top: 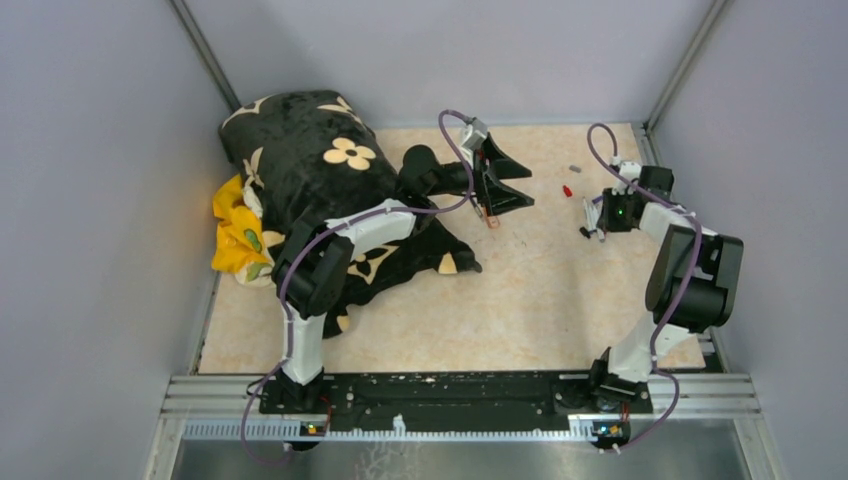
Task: Insert the pens into the pen caps
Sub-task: Pick up the pen from the center of the board.
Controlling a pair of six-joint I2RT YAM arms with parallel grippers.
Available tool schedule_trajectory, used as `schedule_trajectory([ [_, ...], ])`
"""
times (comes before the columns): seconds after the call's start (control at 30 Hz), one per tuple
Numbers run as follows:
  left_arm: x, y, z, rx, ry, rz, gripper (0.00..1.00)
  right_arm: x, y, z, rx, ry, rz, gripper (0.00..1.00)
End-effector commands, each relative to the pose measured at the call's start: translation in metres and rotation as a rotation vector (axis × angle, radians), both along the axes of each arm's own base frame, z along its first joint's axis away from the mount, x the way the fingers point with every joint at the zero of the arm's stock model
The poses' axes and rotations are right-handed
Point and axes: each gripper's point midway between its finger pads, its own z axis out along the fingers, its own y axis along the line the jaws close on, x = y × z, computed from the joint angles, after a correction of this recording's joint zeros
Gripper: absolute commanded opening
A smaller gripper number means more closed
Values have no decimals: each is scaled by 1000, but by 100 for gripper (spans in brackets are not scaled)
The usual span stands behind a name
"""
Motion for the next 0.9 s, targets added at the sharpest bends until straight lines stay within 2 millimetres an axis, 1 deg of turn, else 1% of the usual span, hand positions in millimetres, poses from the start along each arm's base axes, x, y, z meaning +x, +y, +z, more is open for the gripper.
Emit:
schedule_trajectory([
  [0.0, -7, -1, 0, -18, -29, -38, 91, 13, -8, 7, -20, -24, 4, 16],
  [0.23, -8, 0, 1, -18, -30, -39, 91, 10, -12, -1, -44, 2, 1, 16],
  [0.5, -9, 0, 2, -22, -30, -40, 91, 9, -17, -3, -66, 12, -5, 18],
  [0.87, -9, 0, 2, -23, -27, -38, 91, 4, -12, -12, -42, 46, 23, 20],
])
